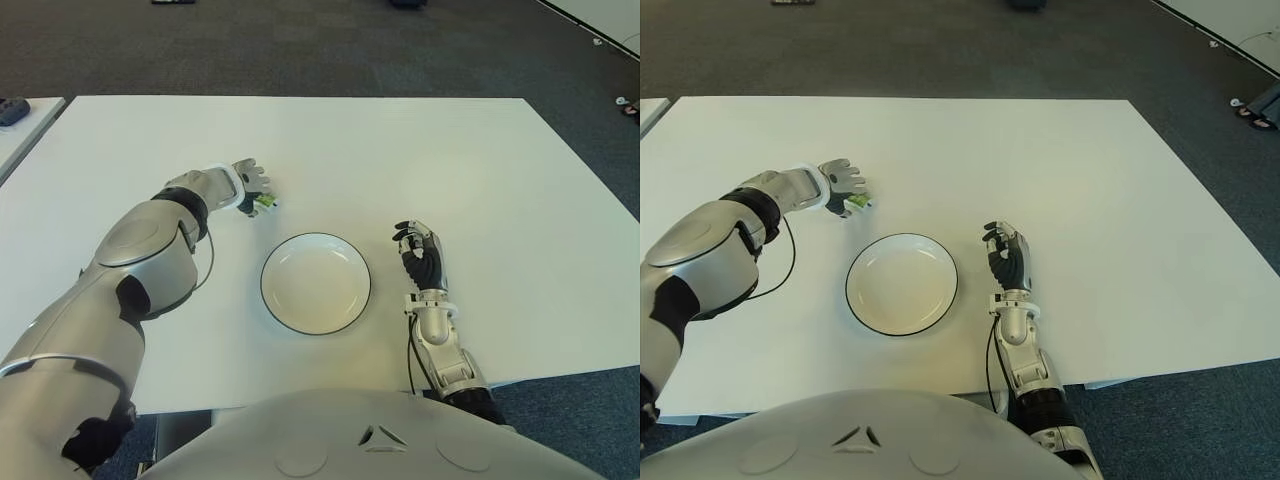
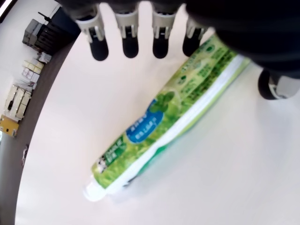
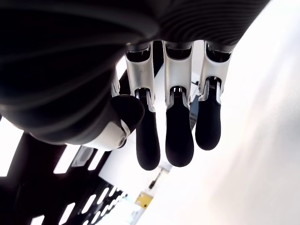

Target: Put the toothpaste on the table into the plate.

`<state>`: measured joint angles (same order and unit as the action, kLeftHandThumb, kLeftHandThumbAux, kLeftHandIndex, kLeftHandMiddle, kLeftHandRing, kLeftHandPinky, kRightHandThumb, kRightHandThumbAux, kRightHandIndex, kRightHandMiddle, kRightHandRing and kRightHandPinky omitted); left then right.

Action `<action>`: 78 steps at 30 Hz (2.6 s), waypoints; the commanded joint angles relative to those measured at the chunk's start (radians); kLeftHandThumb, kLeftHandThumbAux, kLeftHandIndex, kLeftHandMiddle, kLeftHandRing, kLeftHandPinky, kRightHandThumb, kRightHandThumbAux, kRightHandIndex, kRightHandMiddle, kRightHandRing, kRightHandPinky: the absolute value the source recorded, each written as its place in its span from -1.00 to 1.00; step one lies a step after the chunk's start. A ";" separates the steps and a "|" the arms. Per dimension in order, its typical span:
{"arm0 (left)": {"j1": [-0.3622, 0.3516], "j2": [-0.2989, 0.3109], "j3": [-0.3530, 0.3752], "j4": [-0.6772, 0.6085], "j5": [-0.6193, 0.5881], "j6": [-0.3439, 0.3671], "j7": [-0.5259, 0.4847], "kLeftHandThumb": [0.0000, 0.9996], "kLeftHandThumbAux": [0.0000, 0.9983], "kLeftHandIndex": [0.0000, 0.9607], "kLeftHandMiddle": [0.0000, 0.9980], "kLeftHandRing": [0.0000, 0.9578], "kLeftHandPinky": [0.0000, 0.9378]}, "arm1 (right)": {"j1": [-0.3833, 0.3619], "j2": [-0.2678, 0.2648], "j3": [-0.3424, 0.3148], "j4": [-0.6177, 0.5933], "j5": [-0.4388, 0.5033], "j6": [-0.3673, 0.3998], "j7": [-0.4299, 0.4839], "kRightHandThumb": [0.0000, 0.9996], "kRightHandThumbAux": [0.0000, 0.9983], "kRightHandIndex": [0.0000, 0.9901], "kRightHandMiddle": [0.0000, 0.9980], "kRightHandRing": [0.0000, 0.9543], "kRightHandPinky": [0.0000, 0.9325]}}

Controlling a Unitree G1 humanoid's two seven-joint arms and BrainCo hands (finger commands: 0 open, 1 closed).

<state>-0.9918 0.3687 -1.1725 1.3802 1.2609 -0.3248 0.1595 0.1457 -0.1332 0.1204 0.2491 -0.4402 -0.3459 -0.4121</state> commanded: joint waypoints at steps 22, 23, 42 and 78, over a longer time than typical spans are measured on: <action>0.126 0.014 0.185 0.030 -0.191 0.065 -0.246 -0.04 -0.29 -1.00 -0.90 -0.94 -0.63 | 0.028 -0.010 -0.031 -0.021 0.024 -0.008 0.007 0.40 0.47 -0.13 0.36 0.37 0.19; 0.128 0.015 0.193 0.030 -0.200 0.066 -0.252 -0.03 -0.29 -1.00 -0.89 -0.93 -0.61 | 0.029 -0.010 -0.033 -0.021 0.026 -0.009 0.009 0.40 0.47 -0.13 0.36 0.38 0.21; 0.161 0.029 0.399 0.019 -0.386 0.113 -0.362 0.13 -0.23 -0.90 -0.77 -0.72 -0.49 | 0.017 -0.024 -0.061 0.014 0.027 -0.076 0.002 0.40 0.46 -0.13 0.33 0.35 0.15; 0.214 0.039 0.552 -0.005 -0.504 0.145 -0.388 0.08 -0.24 -0.69 -0.66 -0.61 -0.45 | 0.017 -0.035 -0.079 0.003 -0.001 -0.078 -0.016 0.41 0.46 -0.13 0.38 0.44 0.34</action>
<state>-0.8449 0.4117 -0.5884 1.3442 0.7221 -0.1825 -0.2097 0.1687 -0.1670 0.0457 0.2387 -0.4373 -0.4261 -0.4228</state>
